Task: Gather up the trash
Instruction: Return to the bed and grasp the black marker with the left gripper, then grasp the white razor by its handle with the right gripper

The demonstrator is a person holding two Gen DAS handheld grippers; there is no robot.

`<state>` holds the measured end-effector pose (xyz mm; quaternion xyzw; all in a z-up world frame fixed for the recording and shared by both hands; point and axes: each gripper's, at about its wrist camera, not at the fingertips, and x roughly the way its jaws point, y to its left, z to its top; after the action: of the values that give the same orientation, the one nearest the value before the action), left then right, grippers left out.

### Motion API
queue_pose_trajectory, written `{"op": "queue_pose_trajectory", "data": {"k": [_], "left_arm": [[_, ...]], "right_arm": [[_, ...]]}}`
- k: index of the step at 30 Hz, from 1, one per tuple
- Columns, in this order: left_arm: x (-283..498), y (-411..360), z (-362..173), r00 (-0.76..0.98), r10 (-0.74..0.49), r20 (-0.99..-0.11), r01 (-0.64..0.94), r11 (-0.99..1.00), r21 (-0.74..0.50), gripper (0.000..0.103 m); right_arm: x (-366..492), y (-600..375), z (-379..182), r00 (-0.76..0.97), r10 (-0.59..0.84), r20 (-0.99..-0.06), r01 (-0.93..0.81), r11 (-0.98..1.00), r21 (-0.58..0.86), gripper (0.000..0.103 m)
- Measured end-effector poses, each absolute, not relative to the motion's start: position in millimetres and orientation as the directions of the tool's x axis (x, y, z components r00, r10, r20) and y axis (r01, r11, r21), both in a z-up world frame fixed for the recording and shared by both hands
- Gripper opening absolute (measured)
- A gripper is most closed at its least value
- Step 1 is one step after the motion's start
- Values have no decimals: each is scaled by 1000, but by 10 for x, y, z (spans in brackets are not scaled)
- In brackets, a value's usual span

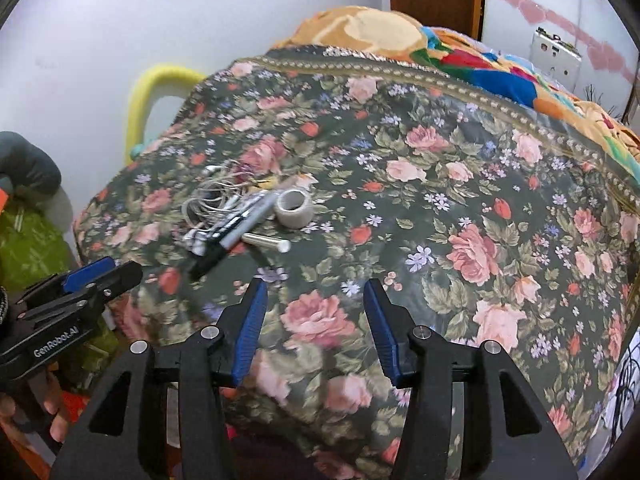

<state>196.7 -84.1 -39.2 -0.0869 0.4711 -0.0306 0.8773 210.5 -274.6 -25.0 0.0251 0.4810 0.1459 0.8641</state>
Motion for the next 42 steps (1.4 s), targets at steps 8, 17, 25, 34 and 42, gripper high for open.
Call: {"op": "queue_pose_trajectory", "data": {"k": [8, 17, 25, 34, 42], "left_arm": [[2267, -971, -771, 515, -167, -841, 0, 981, -195, 46], [2432, -1051, -963, 492, -166, -855, 36, 985, -171, 26], [2346, -1130, -872, 494, -212, -843, 79, 977, -200, 16], [2196, -1212, -575, 523, -282, -804, 93, 957, -275, 11], [2043, -1566, -773, 419, -237, -876, 184, 967, -174, 11]], "right_arm": [[2466, -2835, -562, 378, 500, -779, -120, 861, 494, 47], [2759, -2541, -750, 310, 545, -779, -146, 837, 528, 32], [2663, -2632, -681, 314, 564, -764, -173, 825, 538, 11], [2425, -2933, -600, 371, 447, -814, -120, 892, 435, 11], [2188, -2811, -670, 317, 280, -906, -183, 956, 231, 14]]}}
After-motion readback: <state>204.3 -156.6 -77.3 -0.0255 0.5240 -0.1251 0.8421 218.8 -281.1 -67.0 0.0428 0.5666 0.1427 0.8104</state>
